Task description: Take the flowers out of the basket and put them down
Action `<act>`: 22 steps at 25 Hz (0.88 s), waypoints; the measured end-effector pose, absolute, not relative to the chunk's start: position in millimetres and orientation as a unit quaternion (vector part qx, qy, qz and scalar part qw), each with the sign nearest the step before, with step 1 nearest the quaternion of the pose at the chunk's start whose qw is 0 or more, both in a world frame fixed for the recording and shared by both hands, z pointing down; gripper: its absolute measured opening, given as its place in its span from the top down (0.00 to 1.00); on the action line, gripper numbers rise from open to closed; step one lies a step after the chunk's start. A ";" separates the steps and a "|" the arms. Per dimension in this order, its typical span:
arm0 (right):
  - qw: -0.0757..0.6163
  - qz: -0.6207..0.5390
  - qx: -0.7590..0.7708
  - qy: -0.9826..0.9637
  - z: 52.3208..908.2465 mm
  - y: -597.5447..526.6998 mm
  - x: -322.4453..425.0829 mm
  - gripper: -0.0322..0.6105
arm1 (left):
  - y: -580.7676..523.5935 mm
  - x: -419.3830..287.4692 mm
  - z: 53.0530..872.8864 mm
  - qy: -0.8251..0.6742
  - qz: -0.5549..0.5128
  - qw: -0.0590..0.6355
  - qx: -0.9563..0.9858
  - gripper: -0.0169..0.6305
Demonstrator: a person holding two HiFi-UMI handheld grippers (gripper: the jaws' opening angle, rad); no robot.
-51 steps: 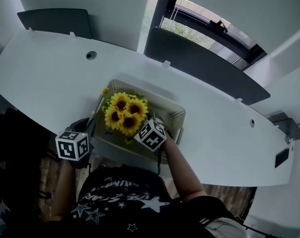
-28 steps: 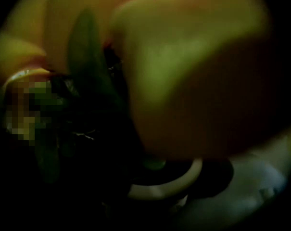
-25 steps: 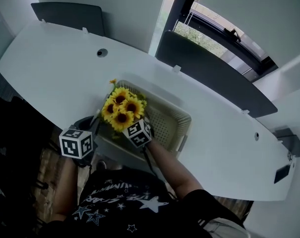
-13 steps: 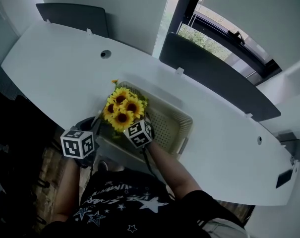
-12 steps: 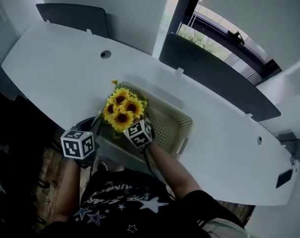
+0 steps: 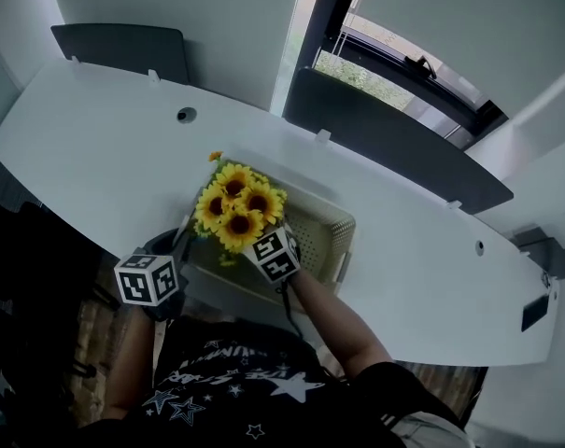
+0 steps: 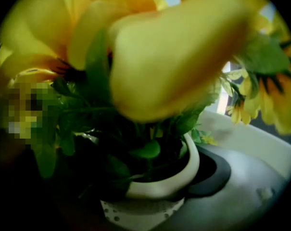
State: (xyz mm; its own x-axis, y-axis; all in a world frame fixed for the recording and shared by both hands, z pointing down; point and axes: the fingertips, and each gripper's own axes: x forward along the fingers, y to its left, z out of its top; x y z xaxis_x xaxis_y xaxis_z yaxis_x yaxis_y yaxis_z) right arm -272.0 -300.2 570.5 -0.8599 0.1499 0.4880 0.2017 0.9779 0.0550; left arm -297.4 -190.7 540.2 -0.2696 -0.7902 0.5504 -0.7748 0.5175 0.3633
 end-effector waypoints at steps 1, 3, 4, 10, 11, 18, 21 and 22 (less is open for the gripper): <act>0.248 -0.051 -0.084 -0.964 565.0 -301.9 -269.1 0.14 | -191.9 -296.7 539.7 -0.790 -0.012 0.354 0.500 0.90; 0.243 -0.050 -0.071 -0.966 553.5 -304.3 -265.0 0.14 | -193.7 -295.3 538.7 -0.781 -0.007 0.351 0.517 0.90; 0.239 -0.050 -0.064 -0.968 547.1 -305.1 -264.0 0.14 | -193.7 -295.2 538.2 -0.777 -0.004 0.348 0.524 0.89; 0.224 -0.018 -0.017 -0.974 503.1 -311.7 -261.7 0.14 | -193.8 -301.4 529.9 -0.758 0.006 0.328 0.564 0.85; 0.224 -0.016 -0.009 -0.974 497.5 -312.4 -260.8 0.14 | -193.7 -303.2 527.3 -0.753 0.010 0.324 0.572 0.84; 0.205 0.004 0.053 -0.977 470.4 -305.1 -245.0 0.14 | -187.4 -310.4 506.3 -0.728 0.013 0.288 0.622 0.80; 0.195 0.011 0.078 -0.978 463.1 -300.4 -237.7 0.14 | -182.1 -314.4 495.6 -0.722 0.006 0.275 0.635 0.80; 0.191 0.018 0.085 -0.978 460.8 -298.9 -235.3 0.14 | -179.9 -315.8 492.5 -0.720 0.002 0.271 0.638 0.80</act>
